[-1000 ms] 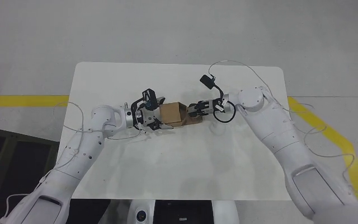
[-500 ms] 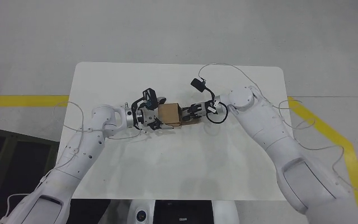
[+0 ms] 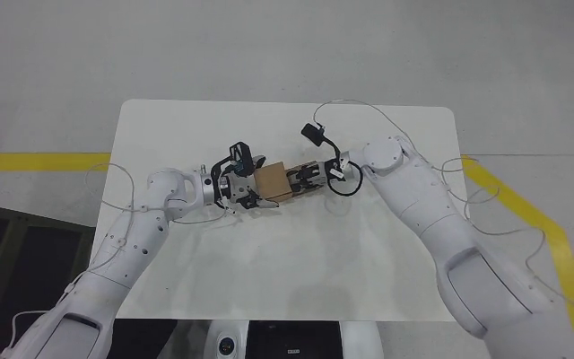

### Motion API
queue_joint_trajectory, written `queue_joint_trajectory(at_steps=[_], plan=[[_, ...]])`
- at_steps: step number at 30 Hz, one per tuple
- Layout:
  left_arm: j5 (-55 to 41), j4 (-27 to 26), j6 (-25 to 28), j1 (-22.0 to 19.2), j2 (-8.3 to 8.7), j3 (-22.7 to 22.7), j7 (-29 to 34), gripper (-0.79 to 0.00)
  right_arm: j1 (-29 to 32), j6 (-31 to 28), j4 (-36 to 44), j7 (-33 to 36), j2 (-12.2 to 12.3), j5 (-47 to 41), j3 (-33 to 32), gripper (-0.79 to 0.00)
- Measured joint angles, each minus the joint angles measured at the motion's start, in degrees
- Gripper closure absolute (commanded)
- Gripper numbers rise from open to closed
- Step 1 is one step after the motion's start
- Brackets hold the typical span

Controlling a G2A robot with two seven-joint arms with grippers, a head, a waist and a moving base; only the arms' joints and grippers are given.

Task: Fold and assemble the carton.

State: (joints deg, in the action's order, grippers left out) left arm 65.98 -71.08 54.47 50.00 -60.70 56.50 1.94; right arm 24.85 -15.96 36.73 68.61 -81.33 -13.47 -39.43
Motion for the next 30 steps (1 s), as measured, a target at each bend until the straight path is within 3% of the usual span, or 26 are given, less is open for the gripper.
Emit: queue_joint_trajectory(at_steps=[22,30], plan=[[-1.06,0.16,0.49,-0.09,-0.35,-0.13,1.10,-0.785,-0.67,-2.05,-4.95,2.40,-3.02,-2.25,0.74,0.000],[-1.45,0.35,0.71,0.05,-0.31,0.35,1.37,-0.785,-1.67,-4.65,-7.33,2.92,-1.40,-1.84,-2.28,0.000]])
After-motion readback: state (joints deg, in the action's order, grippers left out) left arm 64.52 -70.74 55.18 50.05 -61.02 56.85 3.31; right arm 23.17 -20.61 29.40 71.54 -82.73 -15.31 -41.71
